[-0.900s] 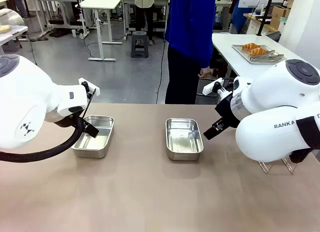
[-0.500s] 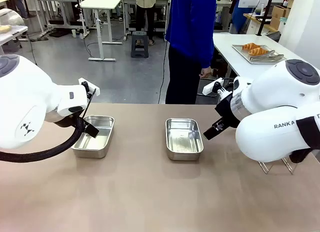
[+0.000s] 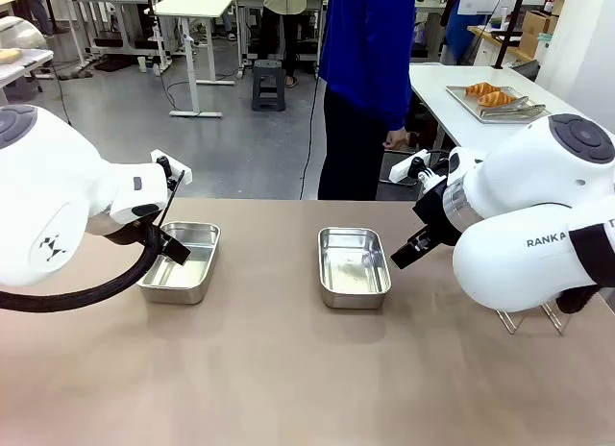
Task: Place the bread in airtight containers.
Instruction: Lift both Airtight Container.
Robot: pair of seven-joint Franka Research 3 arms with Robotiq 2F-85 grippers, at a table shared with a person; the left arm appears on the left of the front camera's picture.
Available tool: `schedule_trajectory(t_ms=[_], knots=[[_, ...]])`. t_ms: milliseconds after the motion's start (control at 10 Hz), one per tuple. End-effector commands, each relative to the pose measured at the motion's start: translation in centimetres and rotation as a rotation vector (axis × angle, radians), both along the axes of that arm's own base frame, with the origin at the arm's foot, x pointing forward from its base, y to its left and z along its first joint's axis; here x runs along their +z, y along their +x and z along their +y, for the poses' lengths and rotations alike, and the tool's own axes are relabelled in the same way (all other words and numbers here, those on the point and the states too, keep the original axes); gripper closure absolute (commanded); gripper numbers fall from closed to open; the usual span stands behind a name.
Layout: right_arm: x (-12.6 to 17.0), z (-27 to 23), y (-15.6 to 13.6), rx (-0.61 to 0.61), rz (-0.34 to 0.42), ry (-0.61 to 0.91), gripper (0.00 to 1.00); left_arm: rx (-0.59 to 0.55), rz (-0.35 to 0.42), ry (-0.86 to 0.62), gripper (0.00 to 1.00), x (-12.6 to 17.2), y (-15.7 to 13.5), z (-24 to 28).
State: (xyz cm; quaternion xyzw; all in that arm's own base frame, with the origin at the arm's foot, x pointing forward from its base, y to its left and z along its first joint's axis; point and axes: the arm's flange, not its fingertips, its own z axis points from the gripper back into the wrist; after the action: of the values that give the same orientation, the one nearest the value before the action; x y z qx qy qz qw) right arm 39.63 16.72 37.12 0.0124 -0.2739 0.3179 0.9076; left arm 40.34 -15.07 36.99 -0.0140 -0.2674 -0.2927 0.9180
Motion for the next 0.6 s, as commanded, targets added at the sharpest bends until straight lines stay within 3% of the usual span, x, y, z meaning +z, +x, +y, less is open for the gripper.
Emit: schedule_trajectory(t_ms=[0, 300, 500], knots=[[0.0, 0.0, 0.0, 0.0, 0.0, 0.0, 0.0, 0.0, 0.0, 0.0, 0.0, 0.0, 0.0, 0.0], [10.3, -4.0, 2.3, -0.008, -0.037, 0.129, 0.0, -0.046, 0.001, -0.058, 0.0, 10.5, 1.7, 3.5], [16.1, -10.9, 2.6, 0.03, -0.05, 0.26, 0.0, -0.115, -0.01, -0.175, 0.0, 17.7, 0.8, 9.6]])
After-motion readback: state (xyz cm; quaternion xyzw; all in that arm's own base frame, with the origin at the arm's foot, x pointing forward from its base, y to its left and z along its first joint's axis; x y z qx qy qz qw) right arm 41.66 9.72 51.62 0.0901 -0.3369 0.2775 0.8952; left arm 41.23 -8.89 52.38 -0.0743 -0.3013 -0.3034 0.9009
